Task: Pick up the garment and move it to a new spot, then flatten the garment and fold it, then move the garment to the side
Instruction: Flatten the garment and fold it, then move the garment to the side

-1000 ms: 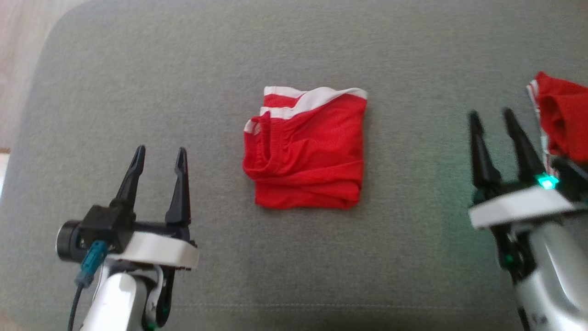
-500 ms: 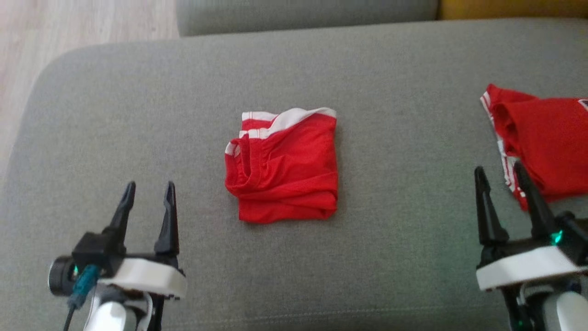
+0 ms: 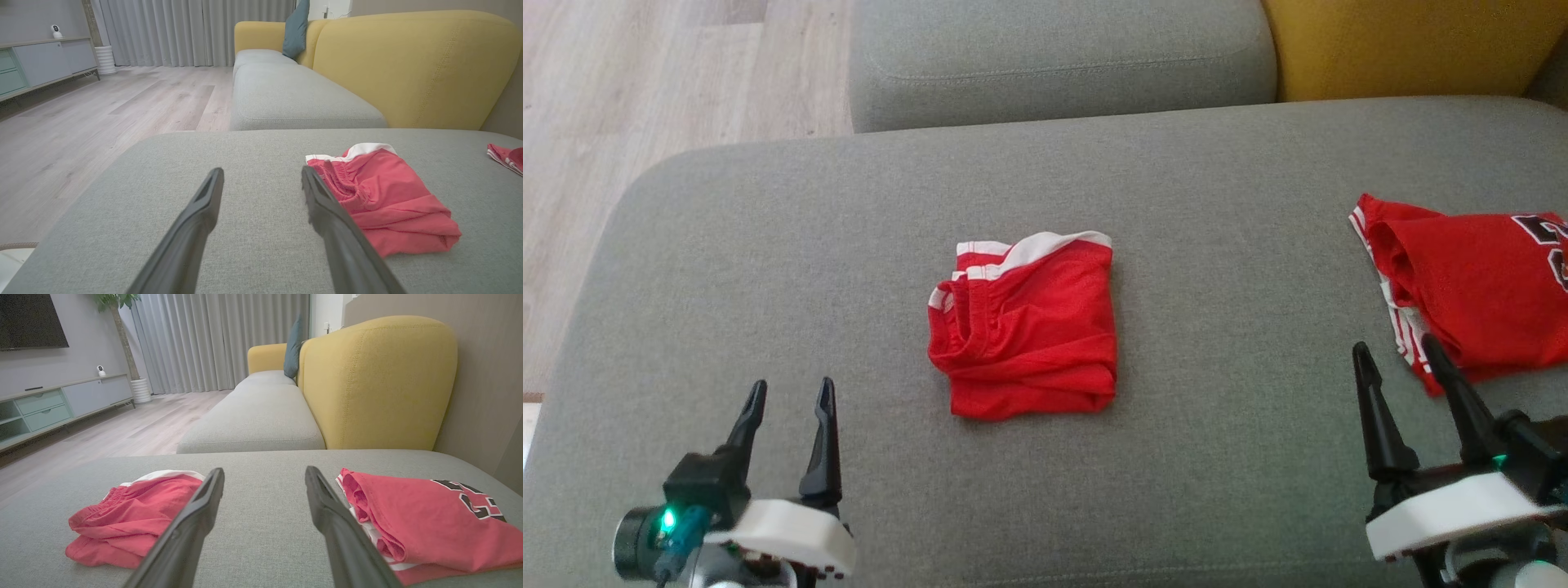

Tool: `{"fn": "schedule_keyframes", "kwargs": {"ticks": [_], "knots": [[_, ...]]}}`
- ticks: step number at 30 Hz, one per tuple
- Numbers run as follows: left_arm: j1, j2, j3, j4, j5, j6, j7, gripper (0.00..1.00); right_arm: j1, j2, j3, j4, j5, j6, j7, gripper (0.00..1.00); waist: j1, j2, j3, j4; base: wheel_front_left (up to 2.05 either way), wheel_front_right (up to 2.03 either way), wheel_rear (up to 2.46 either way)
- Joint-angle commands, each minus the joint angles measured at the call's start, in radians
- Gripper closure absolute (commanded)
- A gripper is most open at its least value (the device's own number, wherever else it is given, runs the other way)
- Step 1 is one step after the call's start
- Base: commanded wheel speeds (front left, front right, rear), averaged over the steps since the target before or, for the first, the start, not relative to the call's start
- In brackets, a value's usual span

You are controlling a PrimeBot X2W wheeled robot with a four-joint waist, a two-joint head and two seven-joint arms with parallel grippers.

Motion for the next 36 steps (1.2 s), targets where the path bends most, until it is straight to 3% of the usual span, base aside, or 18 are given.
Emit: {"fn": "schedule_keyframes", "kwargs": {"ticks": [1, 29, 36], "knots": [[-0.031, 0.021, 0.029, -0.039, -0.006, 0.008, 0.002, 0.00, -0.017, -0.013, 0.024, -0.042, -0.008, 0.004, 0.004, 0.00, 0.0001, -0.0001, -0.002, 0.002, 0.00, 0.00, 0.00], [-0.046, 0.038, 0.016, -0.057, 0.004, 0.038, 0.003, 0.00, -0.015, 0.003, 0.003, -0.038, 0.009, 0.004, 0.027, 0.00, 0.0001, -0.0001, 0.012, 0.017, 0.00, 0.00, 0.00], [-0.151, 0.040, -0.010, -0.051, 0.016, 0.006, -0.020, 0.00, -0.127, 0.007, 0.014, 0.053, 0.023, 0.004, 0.069, 0.00, 0.0001, -0.0001, 0.117, 0.080, 0.00, 0.00, 0.00]]}}
